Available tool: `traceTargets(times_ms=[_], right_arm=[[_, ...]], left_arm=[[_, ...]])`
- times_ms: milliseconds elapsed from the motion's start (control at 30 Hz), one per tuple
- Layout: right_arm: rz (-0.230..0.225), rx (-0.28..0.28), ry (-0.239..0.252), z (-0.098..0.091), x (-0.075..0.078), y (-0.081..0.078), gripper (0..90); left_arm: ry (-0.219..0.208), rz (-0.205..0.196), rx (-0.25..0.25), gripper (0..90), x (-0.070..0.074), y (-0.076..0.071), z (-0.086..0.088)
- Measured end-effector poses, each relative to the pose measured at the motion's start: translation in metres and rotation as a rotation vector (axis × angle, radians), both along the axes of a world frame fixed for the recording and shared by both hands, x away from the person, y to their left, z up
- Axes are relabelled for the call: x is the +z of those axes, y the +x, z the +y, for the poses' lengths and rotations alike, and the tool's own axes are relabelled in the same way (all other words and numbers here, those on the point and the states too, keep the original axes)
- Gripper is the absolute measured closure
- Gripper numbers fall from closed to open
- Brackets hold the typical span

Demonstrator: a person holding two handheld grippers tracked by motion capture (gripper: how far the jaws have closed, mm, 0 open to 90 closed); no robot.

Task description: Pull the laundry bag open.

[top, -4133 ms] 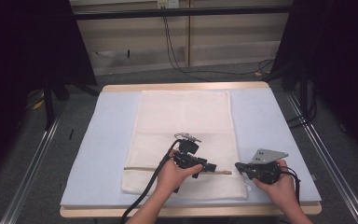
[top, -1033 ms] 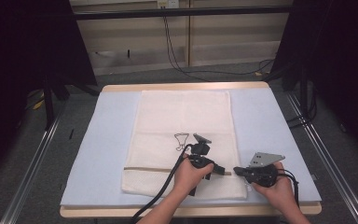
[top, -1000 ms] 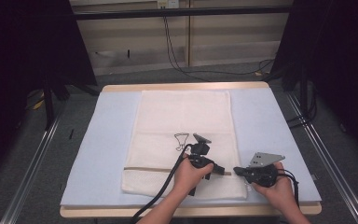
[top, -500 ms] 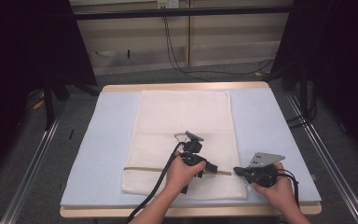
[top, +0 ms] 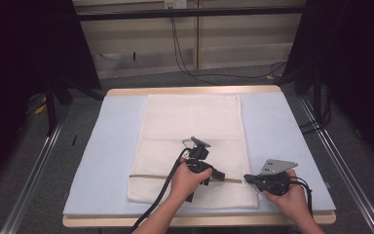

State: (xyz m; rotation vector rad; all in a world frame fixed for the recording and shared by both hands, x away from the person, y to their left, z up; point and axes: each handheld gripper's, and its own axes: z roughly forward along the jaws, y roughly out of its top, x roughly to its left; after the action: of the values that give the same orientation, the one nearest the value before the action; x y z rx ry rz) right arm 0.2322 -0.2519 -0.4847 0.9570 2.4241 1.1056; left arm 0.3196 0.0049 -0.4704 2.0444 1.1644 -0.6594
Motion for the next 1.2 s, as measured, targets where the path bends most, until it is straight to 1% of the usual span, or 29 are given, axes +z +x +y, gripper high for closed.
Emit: traceTargets(times_ms=[33, 100, 133, 167, 200, 233, 300, 367, 500, 533, 567, 600, 667, 700, 733, 867, 900, 933, 967, 1000, 1033, 1067, 1100, 1133, 1167, 1200], right_arm=[[0.000, 0.001, 0.000, 0.000, 0.000, 0.000, 90.0], [0.000, 0.001, 0.000, 0.000, 0.000, 0.000, 90.0], [0.000, 0.003, -0.001, 0.000, 0.000, 0.000, 90.0], [0.000, 0.002, -0.002, 0.000, 0.000, 0.000, 90.0], [0.000, 0.002, -0.002, 0.000, 0.000, 0.000, 90.0], [0.000, 0.002, -0.001, 0.000, 0.000, 0.000, 90.0], [0.001, 0.002, -0.001, 0.000, 0.000, 0.000, 90.0], [0.002, 0.001, 0.000, 0.000, 0.000, 0.000, 90.0], [0.005, 0.000, 0.003, 0.000, 0.000, 0.000, 90.0], [0.005, 0.000, 0.003, 0.000, 0.000, 0.000, 90.0], [0.004, 0.000, 0.002, 0.000, 0.000, 0.000, 90.0], [0.006, 0.000, 0.003, 0.000, 0.000, 0.000, 90.0], [0.006, 0.000, 0.004, 0.000, 0.000, 0.000, 90.0], [0.005, 0.000, 0.004, 0.000, 0.000, 0.000, 90.0], [0.006, 0.000, 0.004, 0.000, 0.000, 0.000, 90.0], [0.007, 0.001, 0.006, -0.001, 0.000, 0.000, 90.0], [0.006, 0.000, 0.004, -0.001, 0.000, 0.000, 90.0], [0.007, 0.000, 0.008, -0.001, 0.000, 0.000, 90.0], [0.006, -0.001, 0.007, -0.001, 0.000, 0.000, 90.0], [0.006, -0.002, 0.005, -0.001, 0.000, 0.000, 90.0], [0.007, -0.002, 0.006, -0.001, 0.000, 0.000, 90.0], [0.007, -0.002, 0.006, -0.001, 0.000, 0.000, 90.0], [0.008, 0.003, 0.008, -0.001, 0.000, 0.001, 90.0], [0.008, 0.003, 0.008, -0.001, 0.000, 0.001, 90.0], [0.007, 0.002, 0.009, -0.001, 0.000, 0.001, 90.0], [0.008, 0.000, 0.010, -0.001, 0.000, 0.000, 90.0]], left_arm=[[0.001, -0.001, 0.007, 87.2, 0.001, 0.000, 0.002], [0.004, -0.001, 0.005, 87.2, 0.001, 0.000, 0.003], [0.013, -0.004, 0.001, 87.3, 0.001, 0.000, 0.004], [0.004, 0.001, 0.012, 87.2, 0.002, 0.000, 0.004], [0.004, 0.001, 0.012, 87.2, 0.002, 0.000, 0.004], [0.009, 0.001, -0.004, 87.2, 0.001, 0.001, 0.006], [0.000, 0.002, 0.007, 87.3, 0.001, 0.001, 0.007], [0.007, 0.000, 0.008, 87.2, 0.002, 0.001, 0.009], [0.006, 0.008, 0.018, 87.2, 0.002, 0.002, 0.015], [0.010, 0.004, 0.018, 87.2, 0.002, 0.002, 0.016], [0.005, 0.006, 0.025, 87.2, 0.002, 0.002, 0.016], [0.001, 0.007, 0.018, 87.2, 0.002, 0.002, 0.017], [0.009, 0.006, 0.017, 87.2, 0.002, 0.002, 0.018], [0.007, 0.008, 0.026, 87.2, 0.002, 0.002, 0.019], [-0.001, 0.015, 0.015, 87.2, 0.002, 0.003, 0.020], [0.008, 0.010, 0.027, 87.2, 0.003, 0.001, 0.019], [0.003, 0.013, 0.018, 87.2, 0.003, 0.002, 0.021], [0.007, 0.006, 0.016, 87.2, 0.003, 0.002, 0.022], [-0.001, 0.008, 0.015, 87.2, 0.003, 0.002, 0.022], [0.012, 0.007, 0.021, 87.2, 0.003, 0.001, 0.022], [-0.002, 0.008, 0.025, 87.2, 0.003, 0.001, 0.023], [-0.002, 0.008, 0.025, 87.2, 0.003, 0.001, 0.023], [0.007, 0.000, 0.021, 87.2, 0.004, 0.001, 0.025], [0.001, 0.009, 0.026, 87.2, 0.004, 0.001, 0.026], [0.010, 0.000, 0.027, 87.2, 0.004, 0.002, 0.028], [0.005, 0.004, 0.025, 87.2, 0.004, 0.003, 0.030]])
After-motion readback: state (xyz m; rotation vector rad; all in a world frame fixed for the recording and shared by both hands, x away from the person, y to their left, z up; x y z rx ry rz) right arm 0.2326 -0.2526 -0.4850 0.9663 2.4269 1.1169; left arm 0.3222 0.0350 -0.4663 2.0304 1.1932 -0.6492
